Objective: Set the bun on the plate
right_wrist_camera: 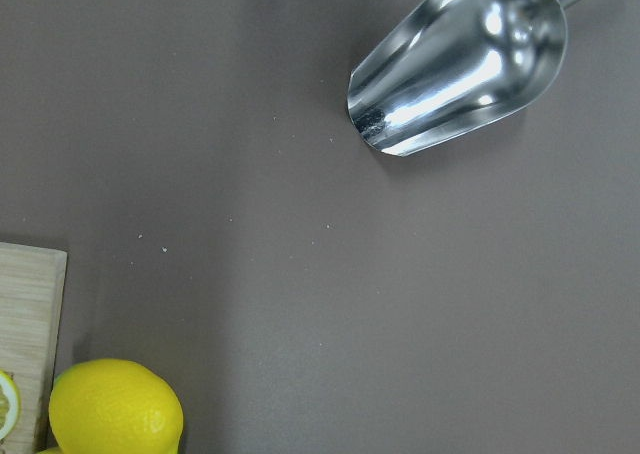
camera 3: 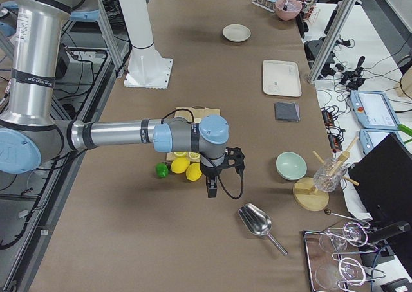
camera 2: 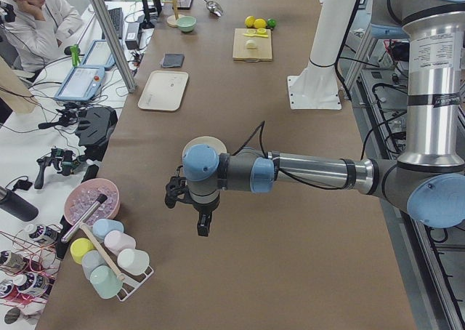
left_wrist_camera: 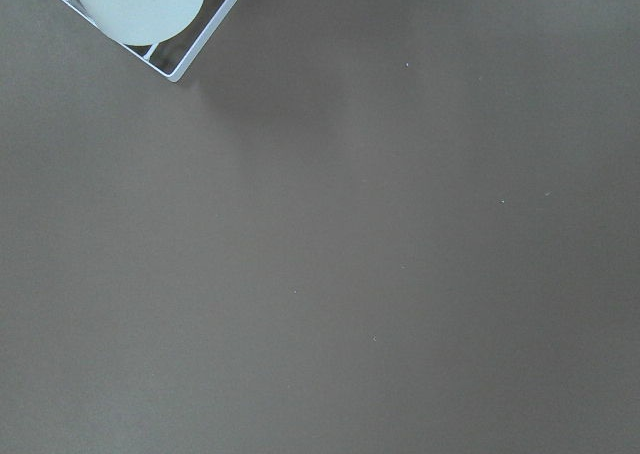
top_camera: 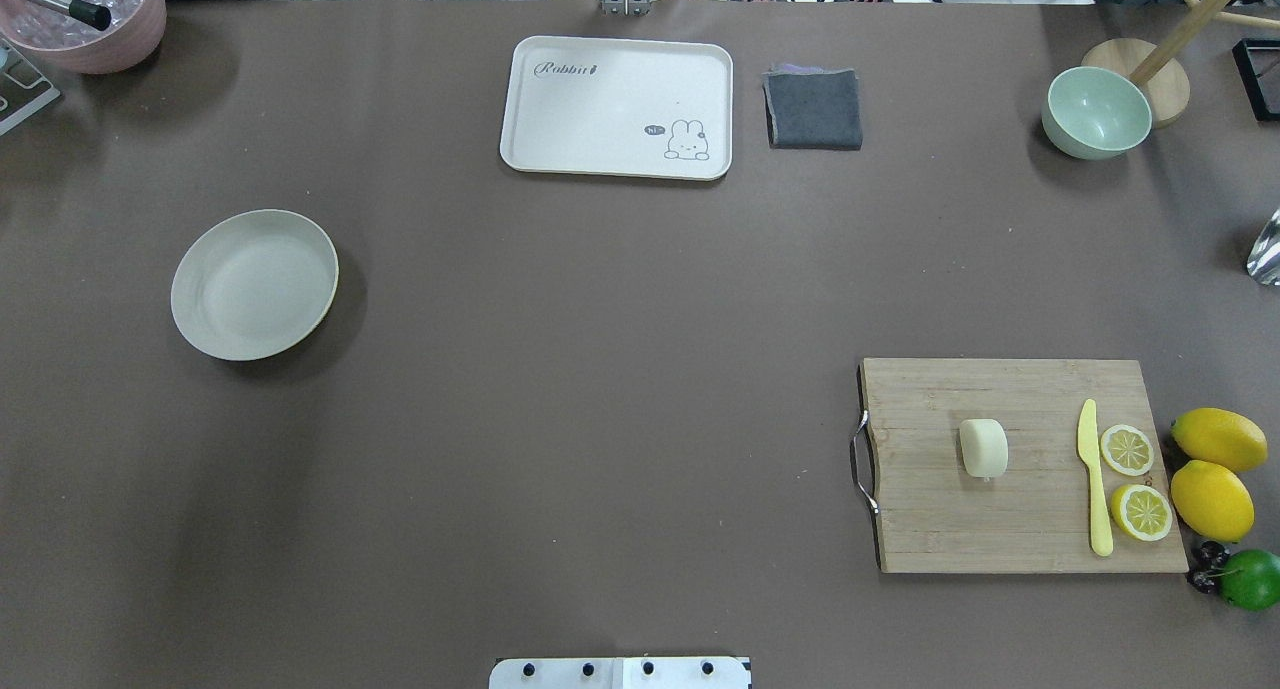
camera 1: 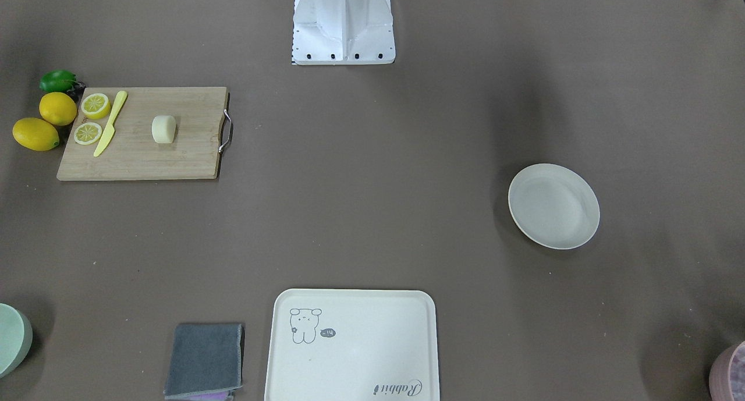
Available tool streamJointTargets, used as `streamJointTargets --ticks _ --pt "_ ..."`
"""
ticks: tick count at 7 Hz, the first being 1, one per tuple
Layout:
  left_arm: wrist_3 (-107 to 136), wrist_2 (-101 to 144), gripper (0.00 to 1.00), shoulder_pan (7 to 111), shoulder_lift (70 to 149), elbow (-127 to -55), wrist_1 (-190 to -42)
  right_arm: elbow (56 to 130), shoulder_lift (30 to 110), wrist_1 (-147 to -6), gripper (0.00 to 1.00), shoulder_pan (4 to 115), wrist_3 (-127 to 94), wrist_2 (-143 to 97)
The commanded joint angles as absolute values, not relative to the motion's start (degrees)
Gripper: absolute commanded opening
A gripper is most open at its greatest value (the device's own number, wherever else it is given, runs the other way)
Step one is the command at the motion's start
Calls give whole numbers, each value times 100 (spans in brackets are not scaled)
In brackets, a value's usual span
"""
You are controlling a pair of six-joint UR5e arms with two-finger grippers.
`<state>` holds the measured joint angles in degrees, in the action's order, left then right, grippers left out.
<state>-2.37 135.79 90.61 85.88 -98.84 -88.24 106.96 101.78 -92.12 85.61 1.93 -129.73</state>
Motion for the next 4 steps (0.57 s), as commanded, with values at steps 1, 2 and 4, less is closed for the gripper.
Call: streamJointTargets --ticks 1,2,4 --pt "-237 13588 98 9062 8517 -9940 -8833 10696 10178 -9211 100 8561 193 -12981" --pt "-237 13597 98 9062 8525 -9958 -8842 10696 10178 -9202 100 8561 193 -13034" --pt "-237 13588 98 9053 8534 -9958 -8850 10705 10195 -9193 100 8561 193 -13349"
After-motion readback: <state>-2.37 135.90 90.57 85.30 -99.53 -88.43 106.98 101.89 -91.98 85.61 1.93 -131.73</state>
